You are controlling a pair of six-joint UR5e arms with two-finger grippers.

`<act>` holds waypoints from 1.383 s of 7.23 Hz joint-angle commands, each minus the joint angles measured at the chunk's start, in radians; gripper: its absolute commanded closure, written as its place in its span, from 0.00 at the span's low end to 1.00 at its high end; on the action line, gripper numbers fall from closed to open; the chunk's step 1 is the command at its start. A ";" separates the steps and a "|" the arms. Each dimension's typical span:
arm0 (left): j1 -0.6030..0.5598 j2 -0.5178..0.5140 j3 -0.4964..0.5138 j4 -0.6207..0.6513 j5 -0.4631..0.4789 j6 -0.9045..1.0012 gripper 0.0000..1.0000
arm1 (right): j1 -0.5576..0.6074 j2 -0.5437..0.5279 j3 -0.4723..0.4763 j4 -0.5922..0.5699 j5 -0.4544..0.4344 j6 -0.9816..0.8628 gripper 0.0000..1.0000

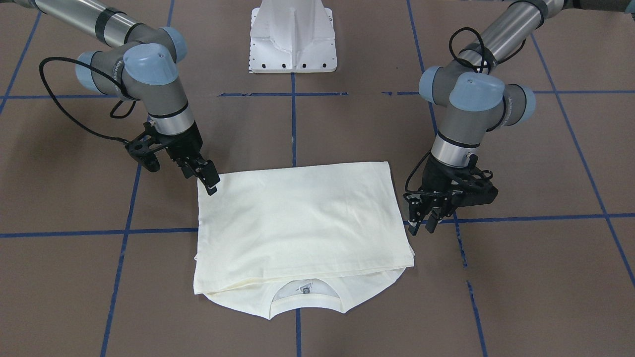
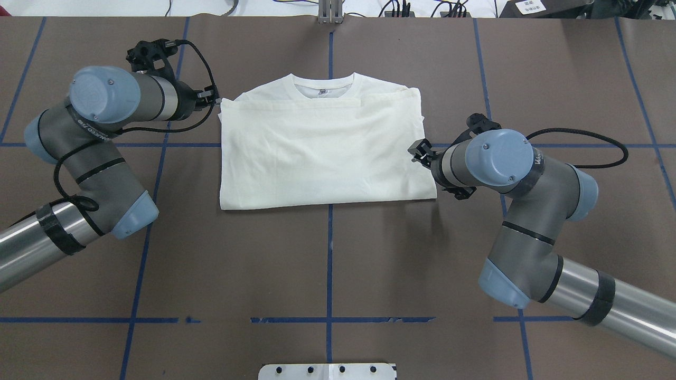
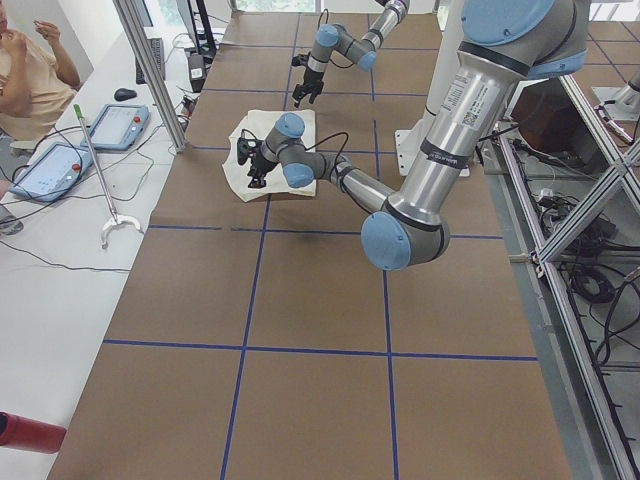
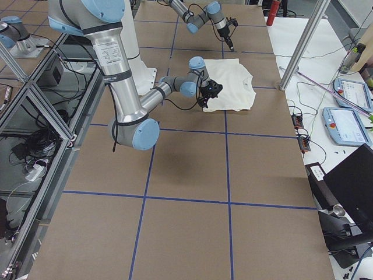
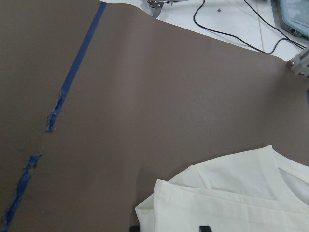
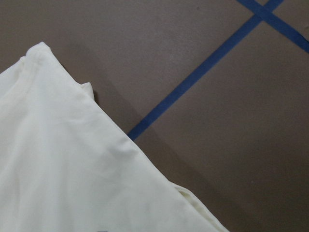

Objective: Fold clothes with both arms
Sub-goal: 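Lower both grippers to the folded shirt's side edges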

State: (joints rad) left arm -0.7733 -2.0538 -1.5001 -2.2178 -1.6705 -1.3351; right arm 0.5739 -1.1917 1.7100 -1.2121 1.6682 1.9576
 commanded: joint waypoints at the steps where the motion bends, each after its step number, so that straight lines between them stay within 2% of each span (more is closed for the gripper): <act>1: 0.000 0.001 0.000 0.001 0.001 0.001 0.49 | -0.028 -0.003 -0.027 0.000 -0.010 0.021 0.10; 2: 0.000 0.001 0.000 0.001 0.003 0.004 0.50 | -0.028 0.003 -0.030 0.000 -0.013 0.021 0.18; 3: 0.000 0.001 0.003 0.001 0.005 0.005 0.49 | -0.028 0.003 -0.033 -0.001 -0.015 0.021 0.19; 4: 0.000 0.007 0.004 0.000 0.005 0.008 0.50 | -0.028 0.001 -0.036 -0.001 -0.015 0.021 0.29; 6: 0.000 0.007 0.004 0.001 0.005 0.008 0.50 | -0.026 0.003 -0.043 -0.001 -0.027 0.021 0.87; 7: 0.000 0.009 0.006 0.001 0.005 0.008 0.50 | -0.026 0.003 -0.043 -0.001 -0.025 0.020 1.00; 9: 0.000 0.009 0.004 0.000 0.005 0.008 0.50 | -0.019 -0.009 0.006 -0.003 -0.018 0.015 1.00; 10: -0.001 0.009 0.001 0.000 0.005 0.007 0.50 | -0.019 -0.076 0.105 -0.013 -0.012 0.017 1.00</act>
State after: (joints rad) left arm -0.7733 -2.0449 -1.4960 -2.2179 -1.6659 -1.3272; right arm 0.5534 -1.2123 1.7262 -1.2169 1.6495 1.9747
